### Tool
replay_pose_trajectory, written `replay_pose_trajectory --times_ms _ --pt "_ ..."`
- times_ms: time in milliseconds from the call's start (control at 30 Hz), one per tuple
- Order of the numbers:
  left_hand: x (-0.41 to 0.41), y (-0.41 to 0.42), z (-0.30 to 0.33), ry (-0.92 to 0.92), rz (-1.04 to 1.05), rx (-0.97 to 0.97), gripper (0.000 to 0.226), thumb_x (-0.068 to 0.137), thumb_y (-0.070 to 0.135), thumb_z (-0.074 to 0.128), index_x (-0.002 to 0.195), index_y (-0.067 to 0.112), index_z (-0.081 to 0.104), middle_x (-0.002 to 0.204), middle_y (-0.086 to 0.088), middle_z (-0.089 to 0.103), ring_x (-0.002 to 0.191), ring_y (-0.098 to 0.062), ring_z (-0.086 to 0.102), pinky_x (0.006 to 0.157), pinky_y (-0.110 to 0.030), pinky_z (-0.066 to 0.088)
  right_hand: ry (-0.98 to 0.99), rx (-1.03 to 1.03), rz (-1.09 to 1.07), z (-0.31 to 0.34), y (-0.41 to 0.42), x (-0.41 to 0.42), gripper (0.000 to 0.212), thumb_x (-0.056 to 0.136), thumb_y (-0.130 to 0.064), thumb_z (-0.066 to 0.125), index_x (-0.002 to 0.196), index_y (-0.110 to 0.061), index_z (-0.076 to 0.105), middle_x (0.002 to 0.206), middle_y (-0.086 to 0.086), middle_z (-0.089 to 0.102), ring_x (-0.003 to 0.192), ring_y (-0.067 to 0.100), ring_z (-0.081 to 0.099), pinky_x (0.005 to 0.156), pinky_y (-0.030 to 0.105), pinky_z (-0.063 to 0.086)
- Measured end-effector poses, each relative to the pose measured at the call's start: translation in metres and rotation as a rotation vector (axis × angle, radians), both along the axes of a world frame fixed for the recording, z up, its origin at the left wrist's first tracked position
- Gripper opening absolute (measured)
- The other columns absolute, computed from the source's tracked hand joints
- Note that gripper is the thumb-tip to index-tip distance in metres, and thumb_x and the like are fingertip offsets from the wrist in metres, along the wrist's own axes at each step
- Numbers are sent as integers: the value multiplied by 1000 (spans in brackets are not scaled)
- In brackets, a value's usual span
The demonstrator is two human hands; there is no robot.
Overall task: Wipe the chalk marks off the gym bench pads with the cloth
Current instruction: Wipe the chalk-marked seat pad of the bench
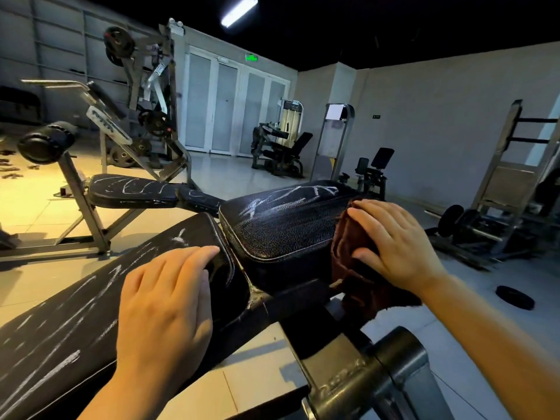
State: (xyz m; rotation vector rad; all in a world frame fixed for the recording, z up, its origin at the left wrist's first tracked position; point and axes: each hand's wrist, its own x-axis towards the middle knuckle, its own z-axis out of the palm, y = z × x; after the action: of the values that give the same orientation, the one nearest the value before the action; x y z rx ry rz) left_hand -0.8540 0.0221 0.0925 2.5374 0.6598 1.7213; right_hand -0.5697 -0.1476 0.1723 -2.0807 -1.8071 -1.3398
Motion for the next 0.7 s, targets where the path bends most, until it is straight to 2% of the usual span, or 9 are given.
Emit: replay_pose_trajectory --times_ms 133,233,300,400,500,600,700 --pt "4 -2 2 -30 7 33 35 92 23 36 119 12 57 110 -12 66 103 -26 54 84 -37 33 24 123 82 -18 25 -42 64 98 -62 27 132 -10 44 130 16 60 125 29 46 107 44 30" --pt "5 -3 2 -45 16 66 34 92 21 38 119 11 56 113 -13 65 105 -25 51 85 -38 34 -142 77 307 -36 69 -90 59 99 -56 32 129 -10 53 126 14 63 120 29 55 104 41 38" --pt "3 -2 1 -47 28 70 35 92 20 38 119 11 57 113 -14 65 104 -26 51 85 -39 33 -249 25 380 -39 85 -107 54 100 -52 36 126 -12 61 125 12 64 117 29 57 101 40 40" --pt "3 -1 0 -49 32 51 36 92 20 38 120 10 57 113 -15 64 106 -27 51 85 -42 34 -342 -15 412 -33 81 -96 50 102 -45 33 133 -14 56 130 11 61 120 29 54 102 40 38" --pt "3 1 -2 -26 40 42 36 92 21 38 121 11 56 114 -15 64 106 -28 52 86 -43 33 -290 40 364 -27 64 -65 53 102 -50 25 138 -17 45 130 10 62 120 29 53 100 41 38" --pt "4 0 -2 -15 50 49 36 92 20 38 121 10 57 114 -15 63 106 -30 52 86 -43 33 -190 107 235 -15 33 -14 59 101 -54 18 136 -14 44 127 16 61 118 32 50 99 42 37" --pt "6 -1 -2 -12 73 94 35 92 18 39 122 9 56 113 -17 64 105 -31 53 84 -43 34 -90 122 125 -2 3 28 60 102 -54 20 133 -8 44 127 22 56 118 37 50 100 47 37"
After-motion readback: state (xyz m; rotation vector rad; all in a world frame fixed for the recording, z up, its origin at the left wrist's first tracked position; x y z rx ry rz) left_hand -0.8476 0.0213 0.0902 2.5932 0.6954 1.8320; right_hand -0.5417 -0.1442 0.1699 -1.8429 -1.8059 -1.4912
